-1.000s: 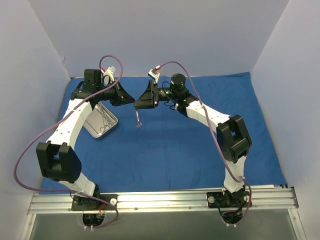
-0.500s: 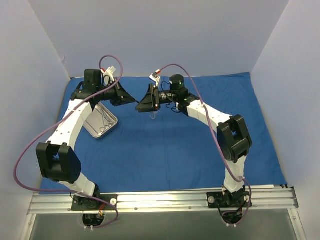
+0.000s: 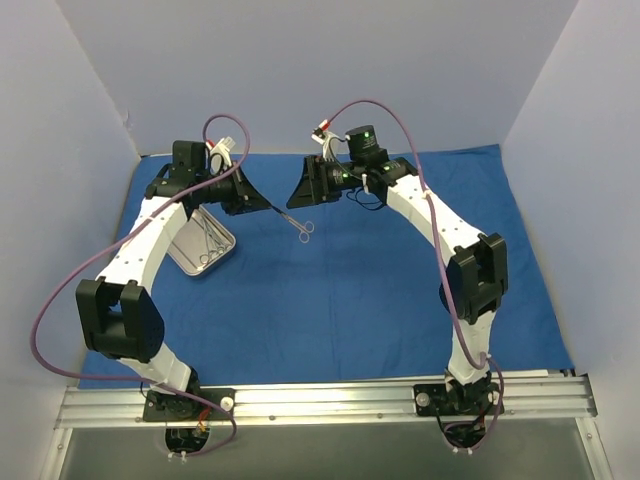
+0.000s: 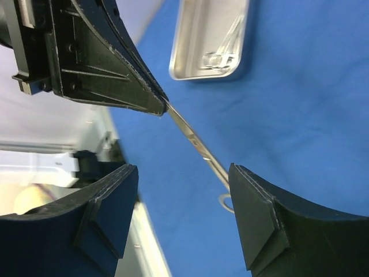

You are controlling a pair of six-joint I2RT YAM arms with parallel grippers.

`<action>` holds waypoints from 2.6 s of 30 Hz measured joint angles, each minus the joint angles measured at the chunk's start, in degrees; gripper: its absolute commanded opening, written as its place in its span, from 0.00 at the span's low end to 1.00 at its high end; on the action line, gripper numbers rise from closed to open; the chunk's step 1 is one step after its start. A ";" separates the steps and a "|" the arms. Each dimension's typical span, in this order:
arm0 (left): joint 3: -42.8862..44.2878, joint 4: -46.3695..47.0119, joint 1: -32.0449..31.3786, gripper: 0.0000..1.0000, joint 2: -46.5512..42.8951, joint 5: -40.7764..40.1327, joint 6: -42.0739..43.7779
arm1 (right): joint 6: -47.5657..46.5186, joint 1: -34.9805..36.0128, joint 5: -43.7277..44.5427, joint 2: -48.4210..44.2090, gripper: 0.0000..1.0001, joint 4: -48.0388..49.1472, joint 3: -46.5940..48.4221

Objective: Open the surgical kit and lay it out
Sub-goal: Place the medical item in the surgical kit.

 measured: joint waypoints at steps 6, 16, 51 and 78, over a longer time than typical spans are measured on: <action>1.03 -1.70 -0.70 0.02 1.16 -1.20 0.92 | -9.22 1.36 7.43 0.07 0.56 -9.31 4.09; 2.67 -3.02 -1.88 0.02 1.99 -1.66 0.85 | -17.92 12.20 25.18 2.36 0.43 -16.15 5.42; 3.17 -6.27 -1.90 0.02 5.40 -1.62 2.32 | -21.55 12.41 34.86 -0.76 0.60 -19.39 7.37; 2.01 -4.28 -1.79 0.12 3.67 3.41 0.57 | -23.02 12.44 35.10 4.74 0.00 -19.15 7.65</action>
